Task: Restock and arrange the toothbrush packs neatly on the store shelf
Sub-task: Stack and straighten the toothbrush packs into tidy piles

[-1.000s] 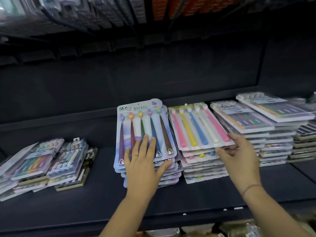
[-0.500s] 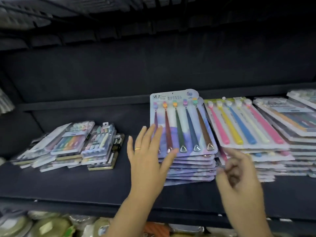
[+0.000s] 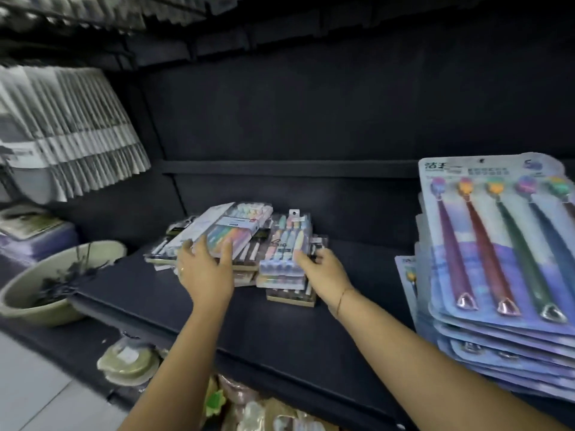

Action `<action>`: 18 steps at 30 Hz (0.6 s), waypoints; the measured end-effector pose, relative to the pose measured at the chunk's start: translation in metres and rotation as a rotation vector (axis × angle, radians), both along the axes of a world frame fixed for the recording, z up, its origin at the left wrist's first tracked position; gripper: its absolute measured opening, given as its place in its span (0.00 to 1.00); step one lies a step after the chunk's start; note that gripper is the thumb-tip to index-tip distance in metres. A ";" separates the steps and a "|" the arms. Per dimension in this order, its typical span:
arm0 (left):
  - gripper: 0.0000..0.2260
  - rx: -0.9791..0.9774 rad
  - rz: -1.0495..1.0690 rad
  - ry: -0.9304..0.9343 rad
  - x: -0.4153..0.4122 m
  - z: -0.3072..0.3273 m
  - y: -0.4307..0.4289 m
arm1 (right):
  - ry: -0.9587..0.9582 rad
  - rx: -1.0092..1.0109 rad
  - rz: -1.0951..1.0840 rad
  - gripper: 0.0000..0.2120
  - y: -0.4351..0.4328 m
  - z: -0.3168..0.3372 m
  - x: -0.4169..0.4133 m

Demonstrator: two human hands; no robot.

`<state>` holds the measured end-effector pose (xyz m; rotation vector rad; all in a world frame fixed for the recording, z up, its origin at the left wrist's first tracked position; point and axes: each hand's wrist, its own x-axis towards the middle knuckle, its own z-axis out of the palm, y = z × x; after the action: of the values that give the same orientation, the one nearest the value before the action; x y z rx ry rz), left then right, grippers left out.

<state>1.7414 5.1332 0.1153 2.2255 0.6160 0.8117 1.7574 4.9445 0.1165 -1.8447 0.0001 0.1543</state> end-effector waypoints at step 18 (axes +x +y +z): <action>0.35 -0.360 -0.209 0.107 0.011 0.008 -0.016 | 0.373 0.368 -0.055 0.25 0.014 0.007 0.046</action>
<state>1.7526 5.1169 0.1234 1.9686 0.5220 0.4380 1.8030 4.9584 0.1235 -1.4265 0.2651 0.4295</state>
